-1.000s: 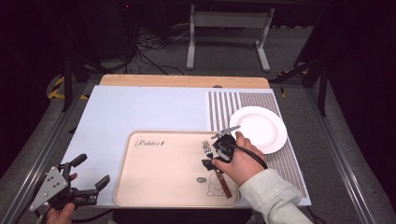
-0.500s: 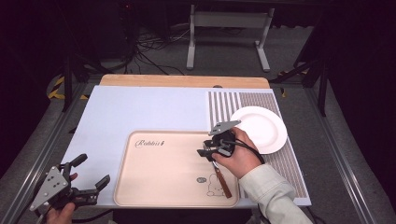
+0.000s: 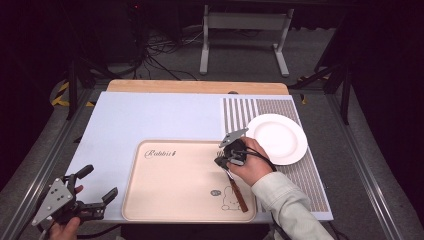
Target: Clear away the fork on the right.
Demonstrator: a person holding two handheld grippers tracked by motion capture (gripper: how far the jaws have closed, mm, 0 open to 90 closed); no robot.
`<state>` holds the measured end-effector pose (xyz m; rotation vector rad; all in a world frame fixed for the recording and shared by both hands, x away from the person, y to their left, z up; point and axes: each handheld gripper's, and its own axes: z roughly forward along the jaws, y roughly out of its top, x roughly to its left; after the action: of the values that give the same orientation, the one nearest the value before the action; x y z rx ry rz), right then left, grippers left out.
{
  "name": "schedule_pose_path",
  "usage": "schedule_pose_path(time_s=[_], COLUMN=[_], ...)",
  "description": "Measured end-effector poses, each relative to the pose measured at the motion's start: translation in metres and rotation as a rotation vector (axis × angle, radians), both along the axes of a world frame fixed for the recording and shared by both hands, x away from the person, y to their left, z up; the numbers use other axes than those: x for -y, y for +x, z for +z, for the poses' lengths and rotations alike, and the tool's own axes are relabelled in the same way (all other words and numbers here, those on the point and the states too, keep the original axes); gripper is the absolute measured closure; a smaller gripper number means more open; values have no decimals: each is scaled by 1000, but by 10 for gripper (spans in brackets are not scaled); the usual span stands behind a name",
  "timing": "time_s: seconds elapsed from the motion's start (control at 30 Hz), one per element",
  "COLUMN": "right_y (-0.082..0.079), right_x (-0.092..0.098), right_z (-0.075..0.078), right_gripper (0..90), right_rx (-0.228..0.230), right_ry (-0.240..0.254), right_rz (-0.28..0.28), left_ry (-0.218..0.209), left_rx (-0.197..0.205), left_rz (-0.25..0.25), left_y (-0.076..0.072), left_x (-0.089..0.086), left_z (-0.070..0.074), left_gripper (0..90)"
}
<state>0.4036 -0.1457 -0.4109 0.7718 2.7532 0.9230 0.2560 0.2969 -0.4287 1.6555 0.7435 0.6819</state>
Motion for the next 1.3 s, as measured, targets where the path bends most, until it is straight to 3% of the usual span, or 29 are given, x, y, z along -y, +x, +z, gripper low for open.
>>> schedule_pose_path(time_s=[0.5,0.93,1.3], right_y=[6,6,9], right_x=[0,-1,9], right_z=[-21,-22,-20], right_gripper=[900,900,900], right_rx=[-57,-60,-60], right_ry=[-59,-77,-94], right_rz=[-26,-29,-73], left_ry=[9,9,9], left_rx=[0,1,1], left_rz=[-10,-8,-8], left_y=[0,0,0], left_x=[1,1,1], left_z=[0,0,0], left_gripper=[6,6,6])
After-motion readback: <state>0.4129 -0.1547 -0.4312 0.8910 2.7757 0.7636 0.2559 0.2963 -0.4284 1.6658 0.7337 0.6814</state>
